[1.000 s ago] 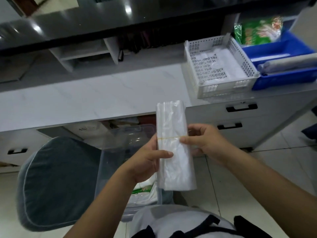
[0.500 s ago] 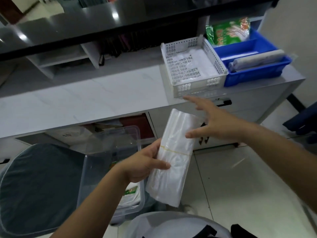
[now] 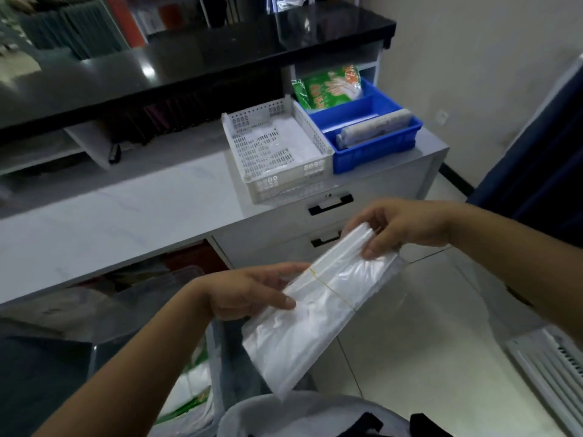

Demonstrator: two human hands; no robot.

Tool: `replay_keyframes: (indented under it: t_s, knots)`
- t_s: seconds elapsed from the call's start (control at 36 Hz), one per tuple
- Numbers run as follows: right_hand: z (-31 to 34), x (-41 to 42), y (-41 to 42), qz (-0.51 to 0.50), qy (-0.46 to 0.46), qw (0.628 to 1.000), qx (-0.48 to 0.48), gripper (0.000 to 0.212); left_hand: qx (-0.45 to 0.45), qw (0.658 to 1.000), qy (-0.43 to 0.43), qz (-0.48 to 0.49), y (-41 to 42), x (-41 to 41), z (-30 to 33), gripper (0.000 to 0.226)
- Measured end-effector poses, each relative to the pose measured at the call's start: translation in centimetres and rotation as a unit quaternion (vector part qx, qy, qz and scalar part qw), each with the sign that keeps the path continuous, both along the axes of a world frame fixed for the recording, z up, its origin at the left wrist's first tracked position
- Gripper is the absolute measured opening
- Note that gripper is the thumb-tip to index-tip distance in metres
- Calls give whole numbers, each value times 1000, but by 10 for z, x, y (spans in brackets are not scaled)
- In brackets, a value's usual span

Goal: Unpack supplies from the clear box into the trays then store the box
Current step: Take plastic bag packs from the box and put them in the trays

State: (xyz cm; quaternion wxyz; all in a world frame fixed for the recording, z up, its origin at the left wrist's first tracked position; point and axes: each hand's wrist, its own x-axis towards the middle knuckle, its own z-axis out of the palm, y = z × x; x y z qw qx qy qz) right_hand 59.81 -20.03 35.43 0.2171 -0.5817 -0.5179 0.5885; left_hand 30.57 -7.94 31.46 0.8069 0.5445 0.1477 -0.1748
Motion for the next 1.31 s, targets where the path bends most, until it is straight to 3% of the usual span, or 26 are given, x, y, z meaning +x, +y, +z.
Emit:
replay_keyframes:
  t_s: [0.08, 0.25, 0.44, 0.58, 0.78, 1.0, 1.11, 1.31]
  knots:
    - [-3, 23, -16, -87, 14, 996, 1, 33, -1, 998, 13, 69, 14, 3, 0, 56]
    - [-21, 51, -30, -227, 38, 973, -2, 32, -62, 982, 5, 179, 27, 23, -8, 74]
    - [-39, 77, -4, -349, 46, 936, 1, 33, -26, 961, -3, 274, 56, 64, -22, 69]
    - [-36, 107, 34, -364, 64, 929, 9, 34, 73, 950, -11, 302, 100, 105, -16, 61]
    - [-2, 156, 116, -384, -3, 920, 77, 37, 144, 939, -55, 308, 189, 170, 13, 60]
    - [28, 219, 202, -405, -66, 903, 125, 39, 121, 948, -72, 285, 280, 246, 33, 50]
    - [18, 248, 225, -421, -84, 895, 124, 37, 157, 941, -50, 297, 307, 283, 25, 45]
    - [7, 301, 263, -391, -132, 896, 161, 39, 271, 936, -33, 223, 346, 332, 19, 62]
